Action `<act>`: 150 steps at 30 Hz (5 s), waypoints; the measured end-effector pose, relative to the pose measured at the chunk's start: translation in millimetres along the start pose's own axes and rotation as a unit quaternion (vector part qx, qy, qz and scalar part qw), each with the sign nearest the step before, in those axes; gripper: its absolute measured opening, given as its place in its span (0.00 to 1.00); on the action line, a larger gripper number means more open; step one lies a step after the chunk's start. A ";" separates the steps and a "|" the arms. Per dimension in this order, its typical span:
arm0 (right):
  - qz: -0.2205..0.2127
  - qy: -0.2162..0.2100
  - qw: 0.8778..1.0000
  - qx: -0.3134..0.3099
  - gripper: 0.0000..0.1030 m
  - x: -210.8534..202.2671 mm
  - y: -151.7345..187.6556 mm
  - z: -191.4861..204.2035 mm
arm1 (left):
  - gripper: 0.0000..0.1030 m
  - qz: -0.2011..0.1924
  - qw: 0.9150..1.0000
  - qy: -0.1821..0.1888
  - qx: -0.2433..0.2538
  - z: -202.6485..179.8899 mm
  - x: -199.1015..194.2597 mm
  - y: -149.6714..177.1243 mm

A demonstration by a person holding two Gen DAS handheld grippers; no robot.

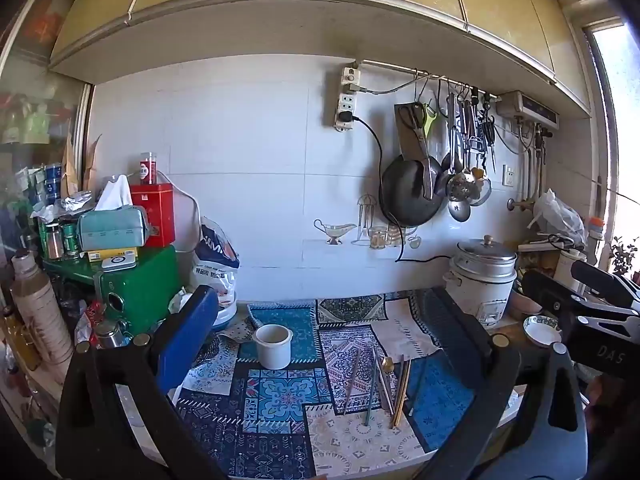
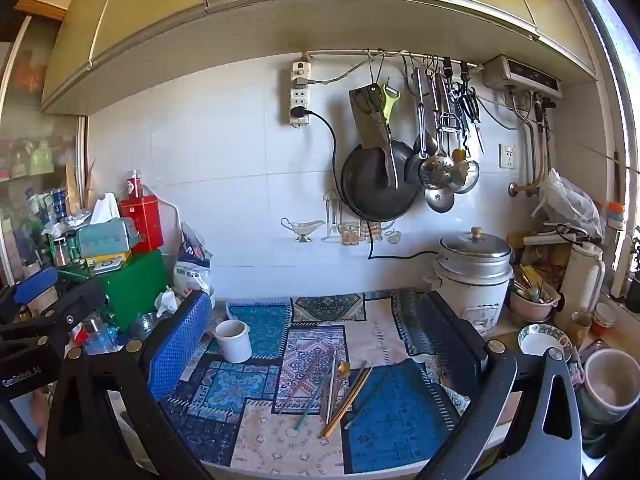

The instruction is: Organize utensils

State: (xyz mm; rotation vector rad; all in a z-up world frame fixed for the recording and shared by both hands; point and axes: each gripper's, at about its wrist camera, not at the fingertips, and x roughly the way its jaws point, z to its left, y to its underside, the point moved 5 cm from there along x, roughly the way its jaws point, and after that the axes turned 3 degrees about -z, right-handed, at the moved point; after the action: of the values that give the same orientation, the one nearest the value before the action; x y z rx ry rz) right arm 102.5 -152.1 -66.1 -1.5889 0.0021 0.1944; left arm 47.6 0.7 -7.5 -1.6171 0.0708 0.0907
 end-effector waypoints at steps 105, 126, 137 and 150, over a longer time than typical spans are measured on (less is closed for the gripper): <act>0.193 0.124 0.973 0.030 1.00 134.8 109.2 -95.1 | 1.00 0.209 0.978 0.001 0.017 -24.9 190.1 112.2; 0.404 0.086 0.908 0.070 0.69 257.5 229.7 -139.1 | 0.65 0.451 0.884 0.092 0.081 -86.7 356.0 284.7; 0.454 0.028 0.883 0.117 0.59 305.3 251.4 -148.3 | 0.31 0.542 0.828 0.140 0.016 -100.7 395.2 326.2; 0.507 -0.052 0.847 0.152 0.27 340.4 276.0 -121.6 | 0.05 0.562 0.816 0.136 -0.005 -106.4 409.4 338.3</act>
State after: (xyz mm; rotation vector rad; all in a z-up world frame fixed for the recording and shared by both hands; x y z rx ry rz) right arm 418.8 -240.2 -380.9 -1.1162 0.7699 1.0517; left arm 422.0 -117.7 -380.5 -1.3859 1.2543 0.7692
